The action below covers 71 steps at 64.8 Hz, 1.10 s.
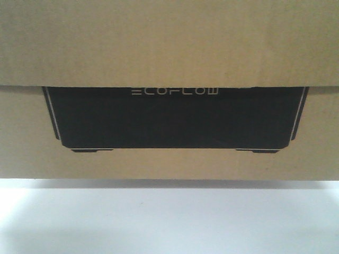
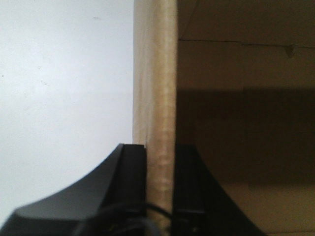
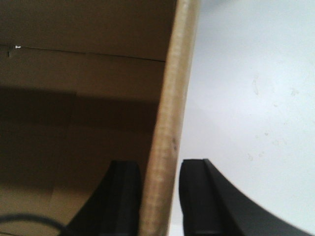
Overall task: Grab box from left shelf to table start
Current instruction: 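Lower the box onto the white table top with both grippers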
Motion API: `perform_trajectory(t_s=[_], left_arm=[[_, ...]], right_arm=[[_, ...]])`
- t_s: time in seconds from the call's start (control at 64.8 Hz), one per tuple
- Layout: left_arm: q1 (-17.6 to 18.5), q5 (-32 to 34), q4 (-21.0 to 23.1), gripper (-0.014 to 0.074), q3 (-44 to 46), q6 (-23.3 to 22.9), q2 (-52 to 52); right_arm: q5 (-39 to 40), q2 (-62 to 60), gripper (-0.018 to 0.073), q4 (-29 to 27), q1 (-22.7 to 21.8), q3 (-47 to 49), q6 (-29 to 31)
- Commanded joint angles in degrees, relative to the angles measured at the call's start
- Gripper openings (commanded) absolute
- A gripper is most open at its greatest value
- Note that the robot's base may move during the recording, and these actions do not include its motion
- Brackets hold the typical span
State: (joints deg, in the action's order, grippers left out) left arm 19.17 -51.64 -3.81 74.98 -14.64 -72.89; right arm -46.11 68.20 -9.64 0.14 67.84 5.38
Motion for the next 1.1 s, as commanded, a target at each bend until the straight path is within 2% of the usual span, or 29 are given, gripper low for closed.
perform_trajectory(t_s=[0.0, 0.401, 0.494, 0.586, 0.663, 0.694, 0.771, 0.818, 0.895, 1.08], left_arm=[[0.74, 7.93, 4.97, -0.0099, 2.91, -0.48, 1.31], [0.74, 7.81, 5.11, -0.0101, 2.91, -0.95, 0.19], [0.74, 7.03, 5.11, -0.0095, 2.91, -0.95, -0.02], [0.74, 6.18, 4.98, 0.0034, 2.91, -0.95, -0.53], [0.74, 6.59, 4.98, 0.0245, 2.91, -0.95, -1.02], [0.74, 7.04, 5.08, 0.0377, 2.91, -0.95, -1.14], [0.74, 7.88, 5.22, 0.0515, 2.91, -0.95, -1.37], [0.74, 8.16, 5.12, 0.0538, 2.91, -0.95, -1.37], [0.74, 8.16, 3.81, 0.0529, 2.91, -0.95, -1.37], [0.74, 7.56, 3.81, 0.0451, 3.91, -0.95, -1.16]], right_arm=[[7.14, -0.47, 0.0055, -3.50, 0.19, 1.90, -1.09], [6.84, 0.76, 0.0062, -3.56, 0.19, 1.90, -1.09], [6.69, 0.76, 0.0131, -3.56, 0.19, 1.90, -1.08], [7.45, 0.83, 0.0285, -3.80, 0.19, 1.90, -1.08], [8.36, 0.83, 0.0407, -3.93, 0.19, 1.90, -1.08], [8.61, 0.83, 0.0452, -4.00, 0.19, 1.90, -1.08], [8.54, 0.83, 0.0470, -4.17, 0.19, 1.90, -1.08], [8.50, 0.83, 0.0467, -4.17, 0.19, 1.90, -1.08], [9.05, 0.83, 0.0467, -4.17, 0.19, 1.90, -0.91], [10.10, -0.42, 0.0464, -4.37, 0.19, 2.60, -0.91]])
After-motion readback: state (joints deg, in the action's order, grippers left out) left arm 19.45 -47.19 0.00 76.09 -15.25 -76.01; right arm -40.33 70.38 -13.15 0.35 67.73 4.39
